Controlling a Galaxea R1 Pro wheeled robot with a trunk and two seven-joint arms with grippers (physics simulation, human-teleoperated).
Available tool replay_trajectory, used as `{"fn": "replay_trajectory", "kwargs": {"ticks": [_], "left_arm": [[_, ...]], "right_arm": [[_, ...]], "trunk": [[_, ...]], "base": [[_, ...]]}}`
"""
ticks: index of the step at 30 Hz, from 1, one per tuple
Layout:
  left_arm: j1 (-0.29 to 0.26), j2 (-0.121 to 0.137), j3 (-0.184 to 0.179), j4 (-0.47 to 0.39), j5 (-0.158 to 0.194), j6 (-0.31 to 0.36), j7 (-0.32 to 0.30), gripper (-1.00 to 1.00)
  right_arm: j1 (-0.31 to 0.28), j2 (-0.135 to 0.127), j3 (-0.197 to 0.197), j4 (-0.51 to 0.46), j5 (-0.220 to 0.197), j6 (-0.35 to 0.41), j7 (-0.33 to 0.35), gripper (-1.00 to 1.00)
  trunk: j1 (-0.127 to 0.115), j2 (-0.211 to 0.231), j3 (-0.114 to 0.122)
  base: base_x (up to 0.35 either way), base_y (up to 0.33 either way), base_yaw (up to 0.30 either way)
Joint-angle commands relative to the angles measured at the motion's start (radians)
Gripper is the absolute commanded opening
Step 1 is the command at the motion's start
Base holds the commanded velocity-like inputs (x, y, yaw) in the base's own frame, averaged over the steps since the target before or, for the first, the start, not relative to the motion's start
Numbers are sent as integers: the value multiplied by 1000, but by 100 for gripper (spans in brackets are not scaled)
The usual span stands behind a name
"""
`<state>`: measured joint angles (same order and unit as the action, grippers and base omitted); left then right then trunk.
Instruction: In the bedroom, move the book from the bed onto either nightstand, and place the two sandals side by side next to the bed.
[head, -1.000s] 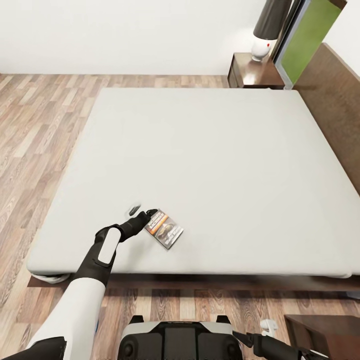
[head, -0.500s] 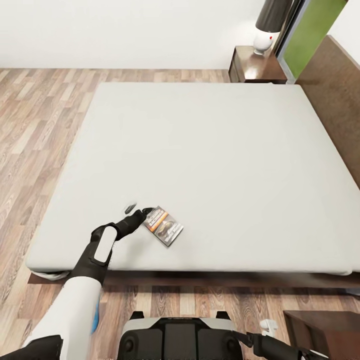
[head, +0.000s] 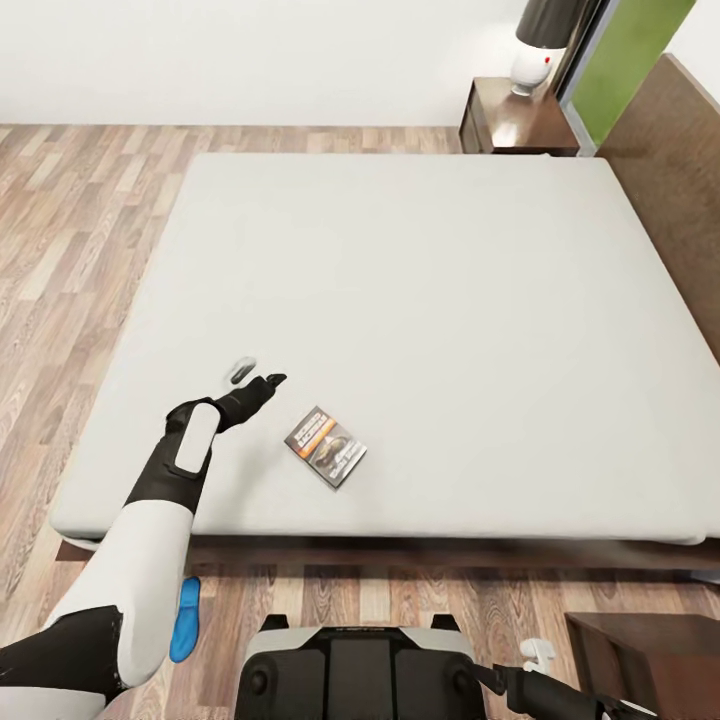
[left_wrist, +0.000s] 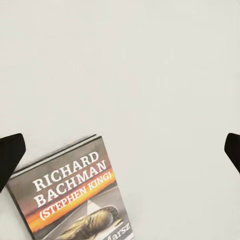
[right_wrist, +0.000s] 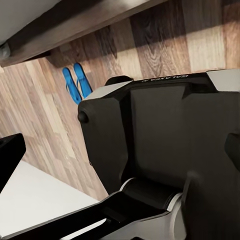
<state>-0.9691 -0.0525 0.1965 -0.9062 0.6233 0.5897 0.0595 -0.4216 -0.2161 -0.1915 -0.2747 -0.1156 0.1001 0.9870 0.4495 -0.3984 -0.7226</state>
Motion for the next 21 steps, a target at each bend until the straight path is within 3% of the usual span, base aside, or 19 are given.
{"fn": "replay_trajectory", "kwargs": {"ticks": [1,8,12,15,21], "left_arm": [[-1,-1,3,-1,11,6,9,100],[-5,-25,0,30,12,2,-8,100],[-5,-33,-3,46,12,4,-104,100],[-5,-33,-31,49,11,6,-195,100],[-5,-27,-72,48,7,3,-231,100]], "right_arm": [[0,0,0,0,-9,10,4,100],[0,0,0,0,-9,10,4,100],[0,0,0,0,-9,10,4,100],[0,0,0,0,-9,10,4,100],[0,0,0,0,-9,10,4,100]], "trunk": [[0,-2,-3],[0,-2,-14],[0,-2,-20],[0,-2,-25],[0,-2,-34]], "base": [[0,0,0],[0,0,0],[0,0,0],[0,0,0],[0,0,0]]}}
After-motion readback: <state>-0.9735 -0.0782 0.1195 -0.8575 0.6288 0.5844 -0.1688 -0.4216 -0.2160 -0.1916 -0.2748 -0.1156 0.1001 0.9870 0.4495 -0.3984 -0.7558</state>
